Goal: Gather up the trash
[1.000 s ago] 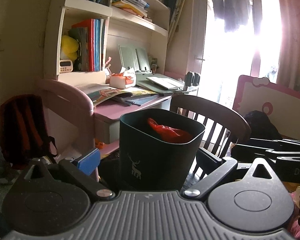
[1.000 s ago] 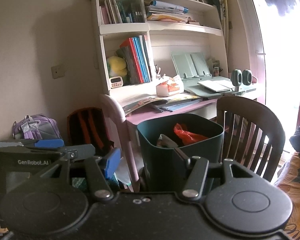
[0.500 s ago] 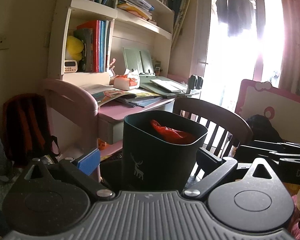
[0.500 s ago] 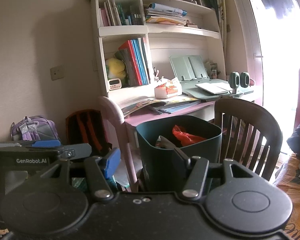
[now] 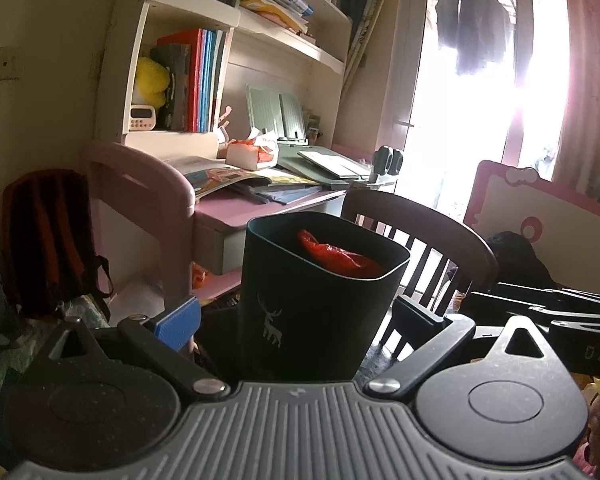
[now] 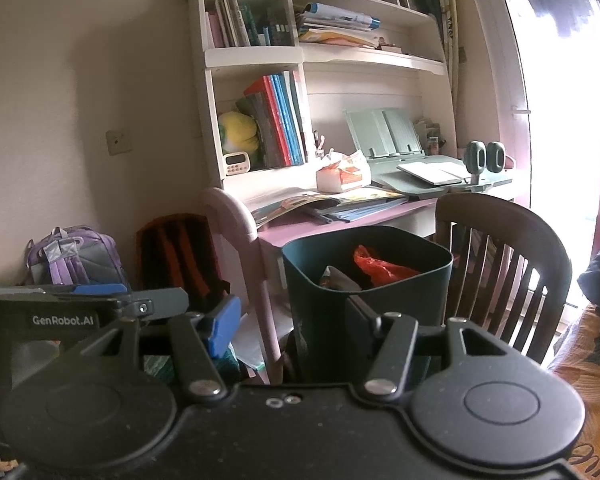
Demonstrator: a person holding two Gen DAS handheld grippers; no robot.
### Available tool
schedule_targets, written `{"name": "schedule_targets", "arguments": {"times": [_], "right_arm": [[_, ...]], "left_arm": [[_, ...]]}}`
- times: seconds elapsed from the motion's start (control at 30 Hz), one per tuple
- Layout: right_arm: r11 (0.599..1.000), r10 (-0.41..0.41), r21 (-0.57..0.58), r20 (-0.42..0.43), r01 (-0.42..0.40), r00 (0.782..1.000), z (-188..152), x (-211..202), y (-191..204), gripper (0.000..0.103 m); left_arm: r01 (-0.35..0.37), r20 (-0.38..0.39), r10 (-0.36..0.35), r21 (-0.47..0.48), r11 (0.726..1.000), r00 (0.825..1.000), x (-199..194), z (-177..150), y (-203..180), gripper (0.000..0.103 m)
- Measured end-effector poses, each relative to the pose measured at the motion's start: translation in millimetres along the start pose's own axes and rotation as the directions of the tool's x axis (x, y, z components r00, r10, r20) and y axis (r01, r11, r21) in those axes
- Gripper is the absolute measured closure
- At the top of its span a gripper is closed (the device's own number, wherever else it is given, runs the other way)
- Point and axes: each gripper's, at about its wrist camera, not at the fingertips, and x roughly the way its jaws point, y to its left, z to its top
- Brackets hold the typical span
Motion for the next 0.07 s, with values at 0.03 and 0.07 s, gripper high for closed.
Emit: {"name": "schedule_targets", "arguments": {"times": [0.03, 0.07], "right_arm": [[1.000, 0.002, -0.001, -0.002, -0.002, 1.000, -0.4, 0.4, 1.2, 0.045], [1.000, 0.005, -0.001, -0.005, -0.005, 1.000, -0.7, 1.0, 2.4, 0.045]], "left_arm": [[0.001, -0.002, -0.001, -0.004, 1.000, 1.000, -0.3, -0.8, 2.1, 0.000], [0.002, -0.004, -0.002, -0.006, 1.000, 1.000, -1.8, -2.2, 3.9, 0.000]]}}
